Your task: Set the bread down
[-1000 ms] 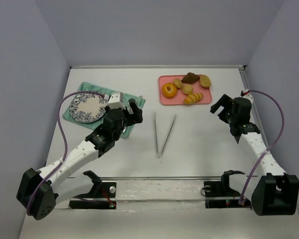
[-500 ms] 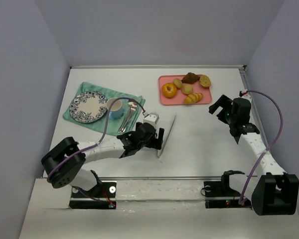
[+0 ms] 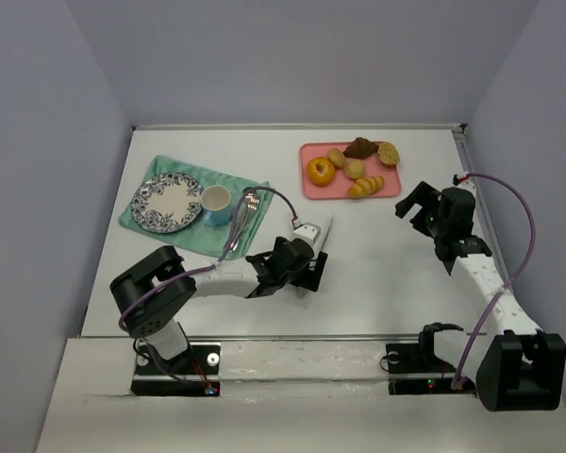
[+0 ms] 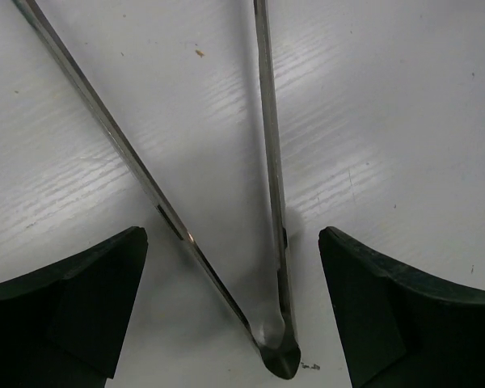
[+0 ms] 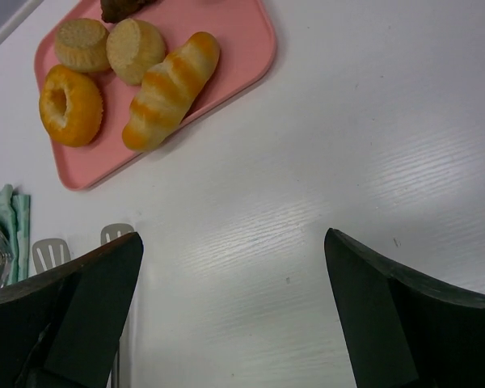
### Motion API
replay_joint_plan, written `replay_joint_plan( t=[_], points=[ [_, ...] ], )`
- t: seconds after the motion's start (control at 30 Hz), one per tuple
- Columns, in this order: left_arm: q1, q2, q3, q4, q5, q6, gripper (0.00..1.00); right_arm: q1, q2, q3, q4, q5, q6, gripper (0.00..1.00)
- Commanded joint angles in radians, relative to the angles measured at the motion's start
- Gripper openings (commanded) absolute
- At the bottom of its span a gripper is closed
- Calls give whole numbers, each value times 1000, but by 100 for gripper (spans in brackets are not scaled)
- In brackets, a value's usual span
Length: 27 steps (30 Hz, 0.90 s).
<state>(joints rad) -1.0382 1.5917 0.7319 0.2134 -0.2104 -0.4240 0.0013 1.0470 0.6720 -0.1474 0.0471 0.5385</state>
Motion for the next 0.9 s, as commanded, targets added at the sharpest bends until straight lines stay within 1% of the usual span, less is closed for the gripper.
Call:
replay_joint_plan(
  t=[0.0, 0.07, 0.2, 0.3, 0.47, 0.5, 0.53, 0.57, 0.63, 0.67, 0.73, 0.77, 0.87],
  points=[
    [1, 45, 79, -49, -131, -22, 99, 2, -31, 0, 52, 2, -15, 100],
    [1, 94, 121, -97, -188, -32, 99, 2, -41, -2, 51, 5, -17, 100],
    [1, 161, 162, -103, -173, -27, 99, 2, -53, -8, 52, 11, -17, 100],
    [1, 209, 187, -111, -196, -27, 99, 2, -58, -9, 52, 17, -20, 100],
    [1, 234, 210, -114, -225, -18, 98, 2, -58, -9, 51, 14, -20, 100],
    [1, 232, 210, -117, -227, -15, 96, 2, -58, -9, 51, 14, -20, 100],
    [1, 229, 210, -118, -228, -13, 92, 2, -58, -11, 51, 16, -20, 100],
    [1, 217, 204, -120, -237, -15, 75, 2, -61, -11, 51, 17, -20, 100],
    [1, 200, 193, -124, -245, -16, 65, 2, -67, -12, 52, 19, -18, 100],
    [1, 189, 189, -128, -251, -19, 56, 2, -68, -14, 51, 19, -20, 100],
    [1, 143, 181, -134, -267, -19, 51, 2, -71, -14, 52, 19, -20, 100],
    [-2, 107, 175, -141, -286, -16, 47, 2, -73, -15, 52, 19, -20, 99],
    [-11, 44, 164, -149, -325, 2, 44, 2, -77, -17, 51, 19, -20, 99]
  ],
)
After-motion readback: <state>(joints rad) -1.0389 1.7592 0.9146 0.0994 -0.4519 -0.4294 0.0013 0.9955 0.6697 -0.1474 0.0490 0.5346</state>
